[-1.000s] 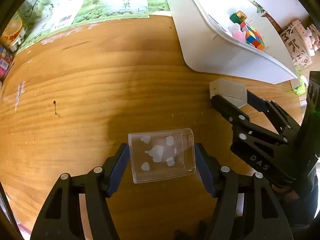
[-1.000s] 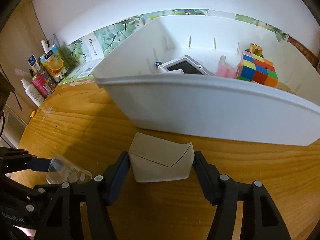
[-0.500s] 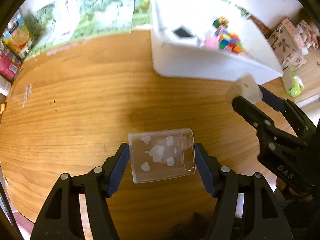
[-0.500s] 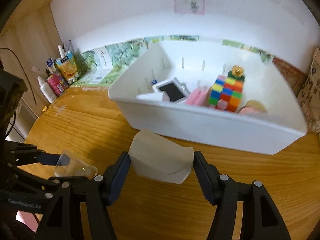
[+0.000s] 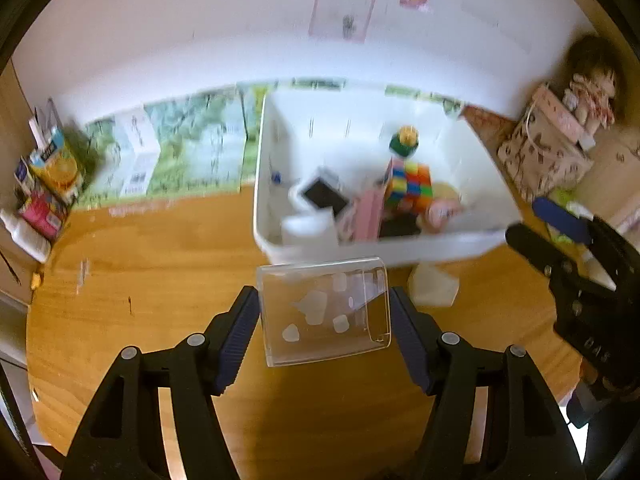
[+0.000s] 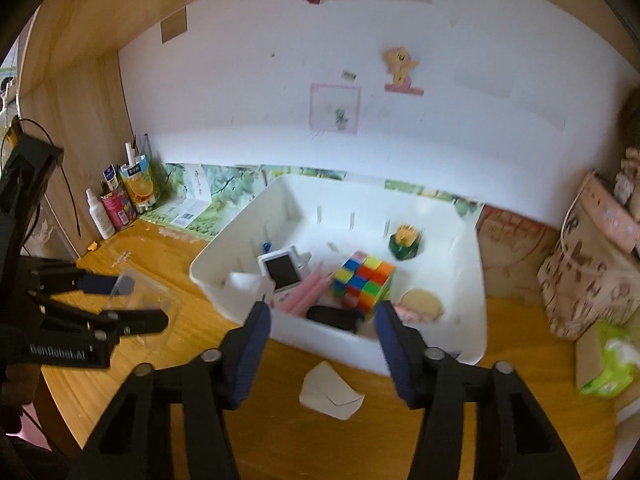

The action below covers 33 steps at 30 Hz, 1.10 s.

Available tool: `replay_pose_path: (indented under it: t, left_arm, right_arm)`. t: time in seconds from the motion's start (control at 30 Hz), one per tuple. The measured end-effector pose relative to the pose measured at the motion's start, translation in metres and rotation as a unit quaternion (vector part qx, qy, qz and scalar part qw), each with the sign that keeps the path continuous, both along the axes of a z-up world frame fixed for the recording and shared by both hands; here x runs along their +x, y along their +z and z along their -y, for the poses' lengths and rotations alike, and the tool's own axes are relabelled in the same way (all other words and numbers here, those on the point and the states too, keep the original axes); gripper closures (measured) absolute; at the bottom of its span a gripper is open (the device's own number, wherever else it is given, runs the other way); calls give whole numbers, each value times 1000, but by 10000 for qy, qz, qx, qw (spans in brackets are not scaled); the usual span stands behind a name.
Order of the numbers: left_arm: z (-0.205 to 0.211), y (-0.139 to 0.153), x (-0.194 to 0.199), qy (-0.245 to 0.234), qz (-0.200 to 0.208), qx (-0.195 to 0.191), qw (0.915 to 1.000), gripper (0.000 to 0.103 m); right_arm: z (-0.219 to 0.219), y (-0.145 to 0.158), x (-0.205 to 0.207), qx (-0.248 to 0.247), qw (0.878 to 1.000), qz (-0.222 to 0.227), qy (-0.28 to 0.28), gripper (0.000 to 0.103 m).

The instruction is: Organize rigid objects

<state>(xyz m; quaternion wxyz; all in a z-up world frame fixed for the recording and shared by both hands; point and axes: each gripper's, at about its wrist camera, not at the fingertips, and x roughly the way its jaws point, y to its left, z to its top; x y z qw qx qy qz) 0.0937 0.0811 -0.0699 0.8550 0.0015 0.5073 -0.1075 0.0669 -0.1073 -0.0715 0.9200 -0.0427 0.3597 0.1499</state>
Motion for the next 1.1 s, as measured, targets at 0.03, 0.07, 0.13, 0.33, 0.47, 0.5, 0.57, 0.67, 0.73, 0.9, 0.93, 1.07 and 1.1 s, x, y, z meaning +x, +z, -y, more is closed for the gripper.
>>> replay_pose_path:
  t: [0.03,0.07,0.13,0.33,0.47,0.5,0.57,0.67,0.73,0.9,0.93,1.07,1.1]
  left_arm:
    - [2,4,3,52,89,5,9999,34]
    - [4,6,5,90,149,9,9998,34]
    - [8,8,7,151,239,-37,9996,34]
    - [16,1,5,316,277,-22,9991,34]
    - [17,0,2,439,264,-82,9987,34]
    - [17,0,1,470,271,-97,9985,34]
    - [16,0,-1,524,258,-144,9982,34]
    - [14,-1,-2,574,243,-164,9979,34]
    - [12,-2,-3,609,218,-183,9977,34]
    - [5,-6,-5,683,122,-180,9974,34]
    - [3,-7,-6,690,85,-165,9974,34]
    - [-5,-9,-8,716,2,-204,9972,34]
    - [-7,-9,-9,725,-18,-207,9972,34]
  right_arm:
    - [5,2,2,-11,10000,14,17,50]
    - [9,2,3,1,10000,-10,22,50]
    - [17,0,5,27,9999,-123,40,50]
    - [45,-23,2,104,9970,-767,-95,48]
    - [60,-40,-2,321,9935,-1074,-193,34]
    - [62,-43,-3,361,9926,-1144,-202,33]
    - [64,-51,-2,458,9905,-1280,-193,31]
    - [60,-65,0,491,9873,-1493,-240,30]
    - [57,-72,1,555,9851,-1611,-244,28]
    - [44,-92,9,767,9764,-2007,-230,27]
    - [38,-98,10,743,9747,-2103,-175,27]
    - [23,-110,14,652,9722,-2247,-131,27]
    - [19,-114,16,624,9714,-2288,-158,27]
